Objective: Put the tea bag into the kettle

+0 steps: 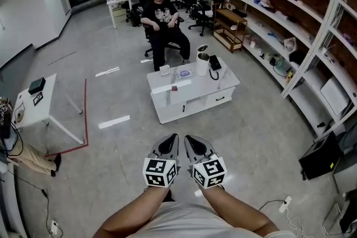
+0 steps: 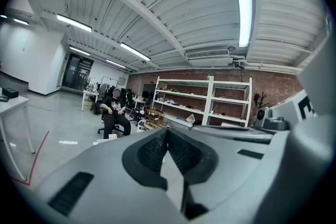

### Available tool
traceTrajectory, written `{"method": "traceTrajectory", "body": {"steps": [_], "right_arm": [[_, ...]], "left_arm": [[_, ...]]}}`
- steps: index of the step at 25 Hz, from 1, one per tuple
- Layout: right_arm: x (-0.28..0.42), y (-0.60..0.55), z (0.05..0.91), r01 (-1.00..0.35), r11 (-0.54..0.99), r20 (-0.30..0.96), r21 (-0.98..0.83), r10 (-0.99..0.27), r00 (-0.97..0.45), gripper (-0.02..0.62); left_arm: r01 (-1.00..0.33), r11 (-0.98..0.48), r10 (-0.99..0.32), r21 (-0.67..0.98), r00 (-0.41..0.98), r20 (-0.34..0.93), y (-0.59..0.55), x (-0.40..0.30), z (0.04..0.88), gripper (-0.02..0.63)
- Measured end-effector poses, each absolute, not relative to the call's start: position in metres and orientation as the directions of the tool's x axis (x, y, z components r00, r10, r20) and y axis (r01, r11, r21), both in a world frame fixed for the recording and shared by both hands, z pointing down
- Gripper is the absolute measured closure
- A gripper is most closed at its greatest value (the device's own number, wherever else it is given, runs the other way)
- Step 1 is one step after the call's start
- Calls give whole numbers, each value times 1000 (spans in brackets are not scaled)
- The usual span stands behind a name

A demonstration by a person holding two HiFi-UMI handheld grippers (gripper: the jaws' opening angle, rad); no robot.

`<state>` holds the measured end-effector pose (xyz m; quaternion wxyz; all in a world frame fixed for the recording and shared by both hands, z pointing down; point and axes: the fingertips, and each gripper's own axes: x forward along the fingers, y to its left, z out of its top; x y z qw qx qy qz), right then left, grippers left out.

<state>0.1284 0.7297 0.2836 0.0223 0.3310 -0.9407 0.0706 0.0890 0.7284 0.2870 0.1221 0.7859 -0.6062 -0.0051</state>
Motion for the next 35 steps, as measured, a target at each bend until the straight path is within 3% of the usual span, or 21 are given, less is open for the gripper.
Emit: {"method": "traceTrajectory", "body": {"steps": [20,35], "right_arm": [[29,638,284,-693,705,87,-152,-689,-720,586],[16,527,293,-603,782,98,-159,-595,-798,586]], "left_arm": [[-928,-317,-926,196,347,148,636,-14,285,598],[-957,-205,-957,204,240,164,530,-25,296,598]]}}
